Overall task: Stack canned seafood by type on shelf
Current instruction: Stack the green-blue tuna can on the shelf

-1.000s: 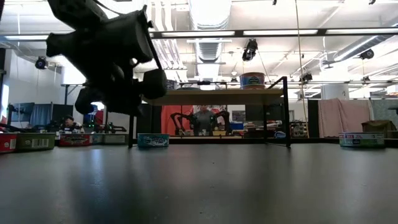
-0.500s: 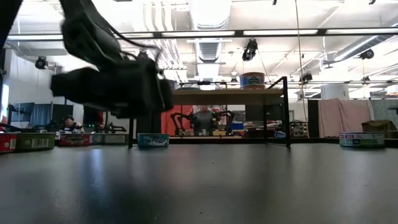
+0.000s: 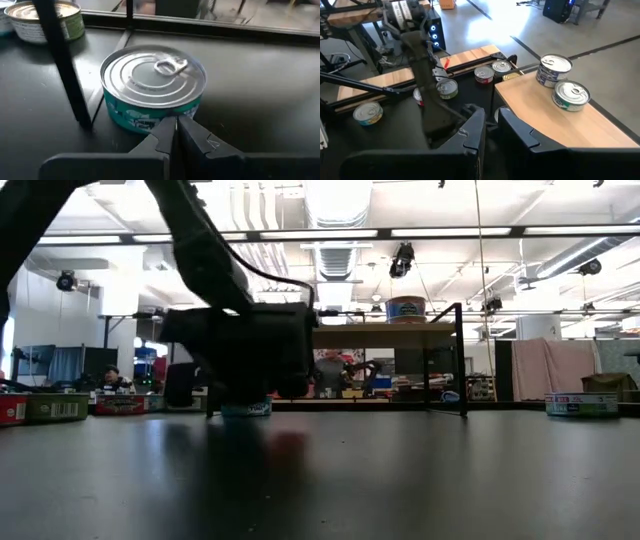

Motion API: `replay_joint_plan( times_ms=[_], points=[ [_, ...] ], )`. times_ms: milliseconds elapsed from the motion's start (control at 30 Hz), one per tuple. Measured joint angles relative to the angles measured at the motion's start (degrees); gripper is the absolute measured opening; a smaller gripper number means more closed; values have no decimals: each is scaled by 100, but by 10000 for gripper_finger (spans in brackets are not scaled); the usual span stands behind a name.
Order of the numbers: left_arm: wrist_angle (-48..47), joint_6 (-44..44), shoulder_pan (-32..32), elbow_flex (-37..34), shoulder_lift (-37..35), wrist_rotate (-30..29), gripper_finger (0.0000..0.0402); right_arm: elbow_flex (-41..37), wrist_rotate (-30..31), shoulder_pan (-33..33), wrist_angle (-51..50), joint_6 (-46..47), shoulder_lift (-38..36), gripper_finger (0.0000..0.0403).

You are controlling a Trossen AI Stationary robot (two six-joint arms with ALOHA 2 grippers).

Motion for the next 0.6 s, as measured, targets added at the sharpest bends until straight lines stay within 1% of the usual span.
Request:
replay_joint_plan(
  times_ms=[33, 133, 233, 400, 600],
  points=[
    [8, 171, 59, 38, -13, -46, 4, 0, 0, -18, -10, 0, 0, 44],
    [-36, 568, 127, 169, -52, -482, 4, 0, 0, -67, -134, 11, 0, 45],
    [-40, 609, 127, 327, -84, -773, 4, 0, 2, -80, -144, 2, 4, 43],
    [-21, 451, 173, 467, -33, -800, 4, 0, -3, -74, -153, 8, 4, 45],
    [-142, 371, 515, 462, -5, -788, 4, 0, -7, -74, -176, 75, 4, 44]
  ],
)
